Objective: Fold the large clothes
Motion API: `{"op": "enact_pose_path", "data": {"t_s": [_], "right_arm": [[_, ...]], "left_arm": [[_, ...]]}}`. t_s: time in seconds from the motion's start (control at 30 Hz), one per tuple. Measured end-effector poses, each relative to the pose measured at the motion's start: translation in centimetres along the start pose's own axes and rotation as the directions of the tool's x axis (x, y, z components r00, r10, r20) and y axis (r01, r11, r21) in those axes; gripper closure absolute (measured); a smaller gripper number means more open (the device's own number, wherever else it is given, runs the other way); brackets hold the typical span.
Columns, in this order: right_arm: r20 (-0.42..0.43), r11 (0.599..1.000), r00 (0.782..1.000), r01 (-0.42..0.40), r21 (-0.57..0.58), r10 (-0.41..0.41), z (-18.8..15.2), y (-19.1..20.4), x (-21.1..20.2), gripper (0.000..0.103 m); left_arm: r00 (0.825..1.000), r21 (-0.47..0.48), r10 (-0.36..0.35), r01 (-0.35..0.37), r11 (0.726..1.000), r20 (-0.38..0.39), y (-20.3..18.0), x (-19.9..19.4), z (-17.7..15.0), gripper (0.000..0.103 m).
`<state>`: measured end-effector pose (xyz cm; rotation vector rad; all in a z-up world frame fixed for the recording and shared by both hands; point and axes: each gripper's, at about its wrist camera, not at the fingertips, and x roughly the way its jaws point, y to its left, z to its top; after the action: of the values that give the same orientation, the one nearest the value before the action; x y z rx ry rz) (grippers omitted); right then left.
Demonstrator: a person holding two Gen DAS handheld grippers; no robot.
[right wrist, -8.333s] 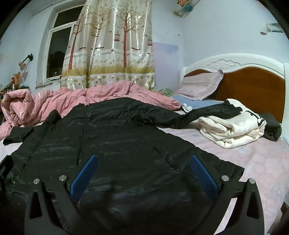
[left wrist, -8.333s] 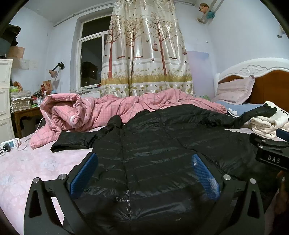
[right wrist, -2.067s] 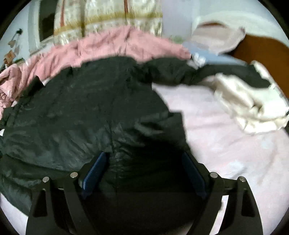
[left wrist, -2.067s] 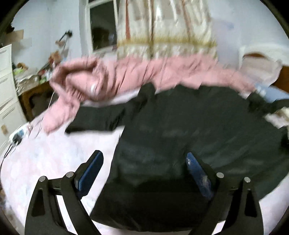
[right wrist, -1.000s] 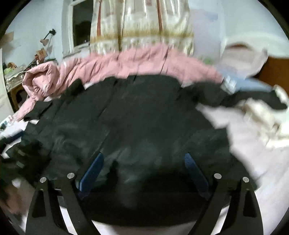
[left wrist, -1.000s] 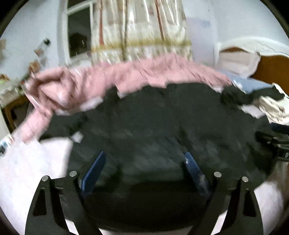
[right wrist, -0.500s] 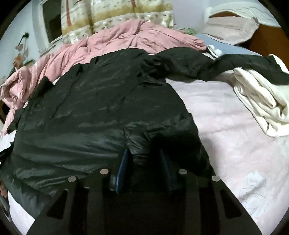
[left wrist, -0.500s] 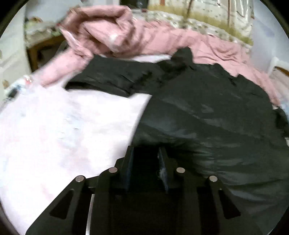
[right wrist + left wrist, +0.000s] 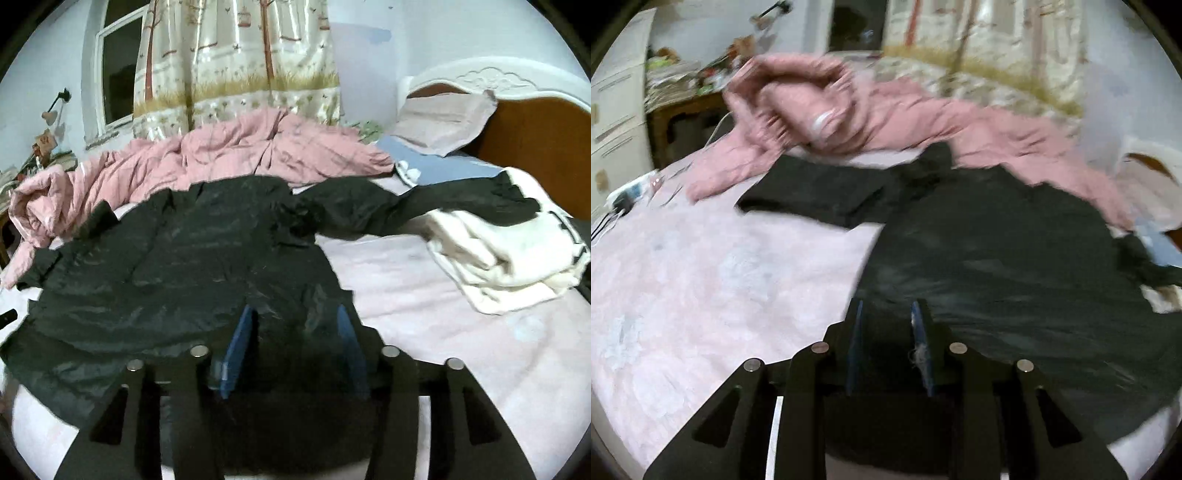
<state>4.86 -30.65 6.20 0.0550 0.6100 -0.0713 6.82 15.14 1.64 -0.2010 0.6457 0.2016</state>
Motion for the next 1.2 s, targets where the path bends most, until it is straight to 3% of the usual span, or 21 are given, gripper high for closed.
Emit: {"op": "enact_pose_path", "data": {"t_s": [0.07, 0.1, 0.2, 0.23, 0.27, 0.33, 0.4, 0.47, 0.57, 0.7, 0.83, 0.9, 0.93, 1.0, 1.1, 1.2], "right_arm": [[0.060, 0.999, 0.998, -0.020, 0.035, 0.018, 0.0, -1.0, -2.1, 0.022], [0.077, 0.999, 0.997, -0.011, 0.048, 0.007, -0.1, -1.5, -2.5, 0.018], [0.032, 0.992, 0.999, 0.024, 0.126, -0.029, -0.1, -3.9, -1.3, 0.018], [0.005, 0.985, 1.000, 0.015, 0.171, -0.016, -0.2, -4.8, -0.5, 0.018], [-0.019, 0.980, 1.000, 0.005, 0.201, -0.001, -0.4, -5.6, 0.2, 0.018], [-0.087, 0.980, 0.996, 0.016, 0.198, 0.002, -0.6, -6.3, 2.3, 0.020], [-0.163, 0.989, 0.986, 0.003, 0.148, 0.022, -1.0, -5.8, 4.3, 0.025], [-0.223, 0.994, 0.974, -0.017, 0.110, 0.041, -1.6, -5.0, 5.9, 0.028], [-0.304, 0.996, 0.952, 0.065, 0.064, -0.043, -2.5, -4.6, 8.3, 0.037], [-0.295, 0.987, 0.950, 0.135, 0.092, -0.102, -2.4, -5.2, 8.6, 0.038], [-0.285, 0.985, 0.952, 0.142, 0.098, -0.109, -2.4, -5.4, 8.3, 0.039], [-0.252, 0.985, 0.964, 0.121, 0.127, -0.086, -1.9, -5.6, 7.3, 0.042], [-0.227, 0.985, 0.971, 0.109, 0.137, -0.076, -1.6, -5.7, 6.5, 0.043], [-0.145, 0.988, 0.989, 0.062, 0.140, -0.042, -0.7, -5.8, 4.3, 0.043], [-0.005, 0.990, 0.999, 0.033, 0.136, -0.032, -0.2, -5.3, 0.5, 0.043], [0.040, 0.991, 0.998, -0.050, 0.127, 0.045, 0.3, -4.4, -0.8, 0.043]], "left_arm": [[0.999, 0.057, -0.003, 0.001, 0.998, 0.045, -1.1, -1.2, -0.1, 0.065], [0.998, 0.075, -0.012, 0.008, 0.997, 0.054, -1.5, -1.3, 0.0, 0.064], [1.000, 0.106, 0.011, -0.011, 0.994, 0.003, -2.0, 0.3, -0.1, 0.058], [0.999, 0.108, 0.033, -0.031, 0.994, -0.021, -1.9, 1.3, -0.1, 0.051], [0.995, 0.112, 0.086, -0.080, 0.991, -0.050, -1.8, 2.5, -0.3, 0.043], [0.968, 0.096, 0.228, -0.218, 0.971, -0.106, -0.9, 4.9, -0.8, 0.033], [0.956, 0.010, 0.234, -0.236, 0.972, -0.176, 0.9, 6.2, -1.1, 0.032], [0.953, -0.023, 0.247, -0.255, 0.967, -0.175, 1.7, 6.2, -1.0, 0.032], [0.944, 0.003, 0.291, -0.295, 0.956, -0.157, 1.5, 6.3, -1.2, 0.032], [0.942, 0.004, 0.299, -0.302, 0.953, -0.152, 1.7, 6.5, -1.5, 0.032], [0.942, 0.004, 0.298, -0.301, 0.954, -0.151, 1.9, 6.3, -1.4, 0.033], [0.958, -0.025, 0.250, -0.256, 0.966, -0.143, 1.9, 5.1, -1.3, 0.047], [0.971, -0.050, 0.202, -0.210, 0.976, -0.130, 2.0, 4.0, -1.3, 0.054], [0.993, -0.055, 0.114, -0.116, 0.992, -0.027, 1.3, 1.2, -0.7, 0.054], [0.978, 0.039, 0.131, -0.140, 0.989, 0.165, -0.8, -2.4, -0.3, 0.049], [0.976, 0.077, 0.038, -0.056, 0.995, 0.214, -2.1, -3.7, -0.4, 0.046]]}}
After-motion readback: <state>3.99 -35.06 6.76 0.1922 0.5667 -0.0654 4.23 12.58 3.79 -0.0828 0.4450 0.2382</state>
